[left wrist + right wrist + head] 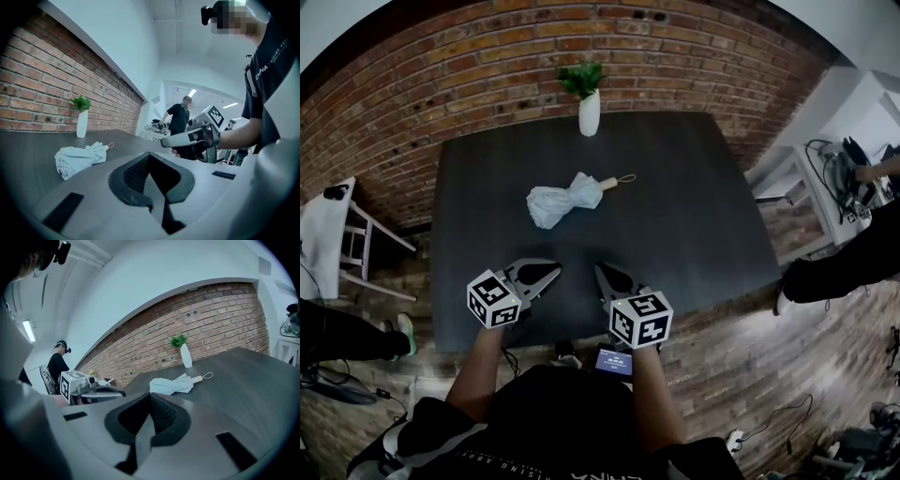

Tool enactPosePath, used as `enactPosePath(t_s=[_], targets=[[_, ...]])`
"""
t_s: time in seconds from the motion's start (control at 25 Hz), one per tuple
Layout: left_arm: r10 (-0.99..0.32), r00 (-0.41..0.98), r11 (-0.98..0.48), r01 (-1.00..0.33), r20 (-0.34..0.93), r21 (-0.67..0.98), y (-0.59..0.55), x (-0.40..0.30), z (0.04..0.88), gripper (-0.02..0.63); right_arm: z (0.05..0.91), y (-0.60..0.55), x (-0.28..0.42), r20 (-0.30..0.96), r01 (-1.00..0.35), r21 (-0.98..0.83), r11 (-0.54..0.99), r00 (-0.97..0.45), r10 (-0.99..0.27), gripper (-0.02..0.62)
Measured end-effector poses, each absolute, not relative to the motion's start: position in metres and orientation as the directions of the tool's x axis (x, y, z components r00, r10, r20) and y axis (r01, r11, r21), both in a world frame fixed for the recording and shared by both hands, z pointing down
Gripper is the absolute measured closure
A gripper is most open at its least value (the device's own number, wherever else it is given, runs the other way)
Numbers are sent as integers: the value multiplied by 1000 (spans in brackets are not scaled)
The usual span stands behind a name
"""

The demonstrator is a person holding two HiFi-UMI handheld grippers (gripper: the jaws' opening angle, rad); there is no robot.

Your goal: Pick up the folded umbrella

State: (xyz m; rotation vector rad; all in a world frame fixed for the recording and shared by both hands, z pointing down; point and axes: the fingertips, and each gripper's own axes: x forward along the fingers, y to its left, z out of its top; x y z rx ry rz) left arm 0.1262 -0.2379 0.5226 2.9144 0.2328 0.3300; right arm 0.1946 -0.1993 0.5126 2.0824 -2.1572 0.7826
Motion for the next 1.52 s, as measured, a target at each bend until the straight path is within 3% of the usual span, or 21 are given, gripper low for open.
enactPosePath(t_s=[0.92,1.52], targets=[[164,965,-964,112,204,242,-257,148,523,604,512,-219,220,379,-945,-326,-21,-110,-919,586],[57,975,-966,0,212,259,-271,182,523,604,514,-243,253,389,-935,-336,114,-248,-887,586]])
